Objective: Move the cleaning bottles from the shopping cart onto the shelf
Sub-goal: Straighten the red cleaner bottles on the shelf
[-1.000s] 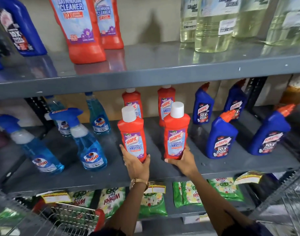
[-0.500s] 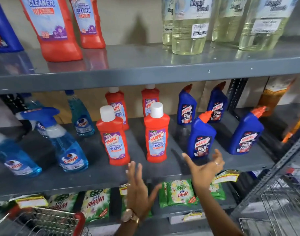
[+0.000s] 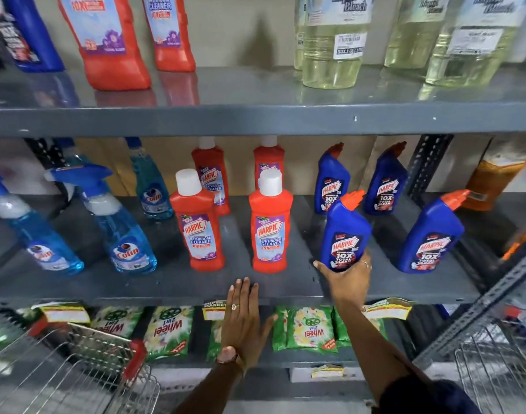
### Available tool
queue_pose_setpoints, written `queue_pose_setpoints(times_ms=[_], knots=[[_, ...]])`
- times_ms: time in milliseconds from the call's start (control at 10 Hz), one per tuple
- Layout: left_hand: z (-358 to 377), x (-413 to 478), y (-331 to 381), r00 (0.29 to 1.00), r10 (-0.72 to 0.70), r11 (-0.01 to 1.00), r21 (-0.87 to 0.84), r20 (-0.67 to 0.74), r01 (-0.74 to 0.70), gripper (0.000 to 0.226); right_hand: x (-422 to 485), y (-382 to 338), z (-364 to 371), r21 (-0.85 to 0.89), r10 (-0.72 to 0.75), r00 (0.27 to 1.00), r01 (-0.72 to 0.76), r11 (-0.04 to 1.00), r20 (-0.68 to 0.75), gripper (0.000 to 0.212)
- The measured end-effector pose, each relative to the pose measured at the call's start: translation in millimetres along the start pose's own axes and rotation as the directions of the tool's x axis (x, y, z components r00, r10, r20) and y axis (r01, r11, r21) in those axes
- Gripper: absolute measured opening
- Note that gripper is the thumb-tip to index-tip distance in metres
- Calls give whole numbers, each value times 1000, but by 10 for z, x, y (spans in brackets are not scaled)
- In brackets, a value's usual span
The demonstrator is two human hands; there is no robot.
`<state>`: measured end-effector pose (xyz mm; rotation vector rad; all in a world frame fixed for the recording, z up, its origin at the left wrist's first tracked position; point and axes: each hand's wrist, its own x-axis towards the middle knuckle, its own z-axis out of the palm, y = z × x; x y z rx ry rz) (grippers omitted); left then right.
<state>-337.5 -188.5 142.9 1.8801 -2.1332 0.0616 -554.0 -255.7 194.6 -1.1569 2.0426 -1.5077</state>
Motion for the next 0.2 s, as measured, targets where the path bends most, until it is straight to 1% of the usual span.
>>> queue_pose_setpoints(times_ms=[100,200], knots=[[-100,-25,-43,998,56,998,-26,31,-55,82,-186,-67,-145,54,2,999,-4,999,38,128],[-401,85,-123,977,171,985,-1,-127,-172,86,-510,-424,-495,354,-69,997,74,932,-27,105]])
